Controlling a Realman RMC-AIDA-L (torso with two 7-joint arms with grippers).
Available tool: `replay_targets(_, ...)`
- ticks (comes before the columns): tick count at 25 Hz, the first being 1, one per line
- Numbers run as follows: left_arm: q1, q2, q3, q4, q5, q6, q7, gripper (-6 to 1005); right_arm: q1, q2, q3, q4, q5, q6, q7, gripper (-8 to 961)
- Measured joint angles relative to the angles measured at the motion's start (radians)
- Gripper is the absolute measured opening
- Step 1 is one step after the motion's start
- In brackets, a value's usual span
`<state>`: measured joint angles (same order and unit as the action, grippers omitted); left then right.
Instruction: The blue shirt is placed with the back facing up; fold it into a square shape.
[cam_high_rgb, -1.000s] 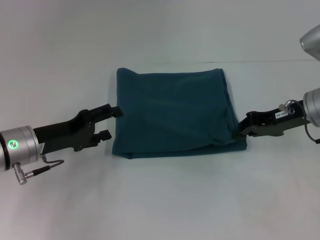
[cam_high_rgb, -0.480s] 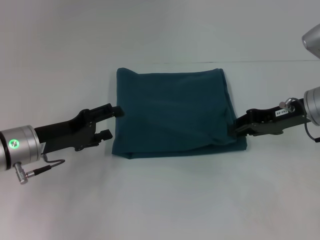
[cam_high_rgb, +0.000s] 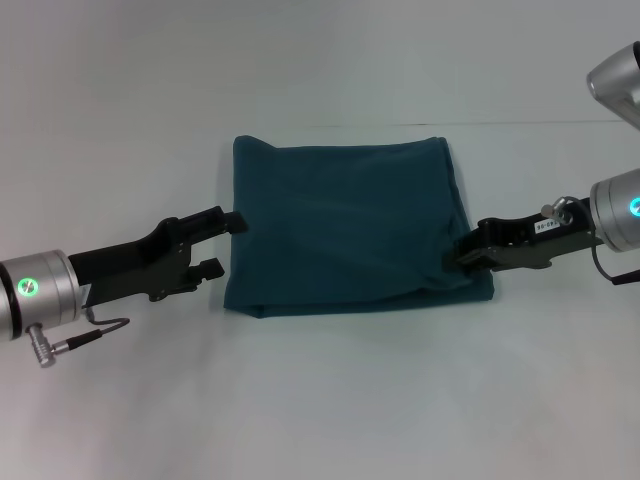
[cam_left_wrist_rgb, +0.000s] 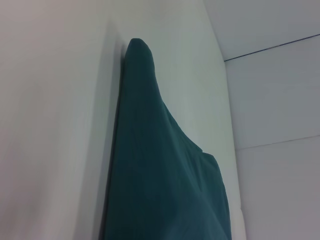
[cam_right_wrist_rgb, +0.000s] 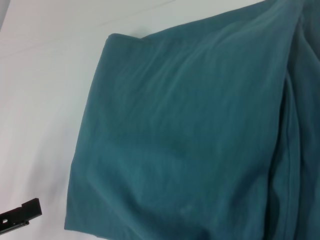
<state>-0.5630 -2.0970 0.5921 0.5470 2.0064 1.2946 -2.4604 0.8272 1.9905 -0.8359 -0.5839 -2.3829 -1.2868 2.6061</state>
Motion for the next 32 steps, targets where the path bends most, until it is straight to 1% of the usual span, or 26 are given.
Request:
replay_targets(8,0.001,0.000,0.000,0.001,0.000,0.000,0.000,903,-0.002,0.006,0.002,0.003,0.000,0.009,-0.005,276)
replay_targets(12,0.002,0.000,-0.002,0.001,0.000,0.000,0.000,903,-0.004,0.006,0.005,0.004,0.001,0.009,-0.006,65)
replay_targets(18,0.003,0.000,-0.003,0.001,0.000,0.000,0.000,903,-0.009,0.005,0.007,-0.003,0.002,0.009,-0.005,19)
replay_targets(24,0.004,0.000,-0.003,0.001,0.000,0.000,0.000,903,-0.022,-0.006,0.019,-0.008,0.004,-0.005,0.000,19)
replay_targets(29,0.005,0.000,-0.003,0.001,0.000,0.000,0.000,903,-0.030,-0.008,0.030,-0.009,0.004,-0.006,0.000,20)
replay_targets(32,0.004,0.000,-0.003,0.001,0.000,0.000,0.000,903,-0.031,-0.006,0.034,-0.008,0.004,-0.007,0.000,20)
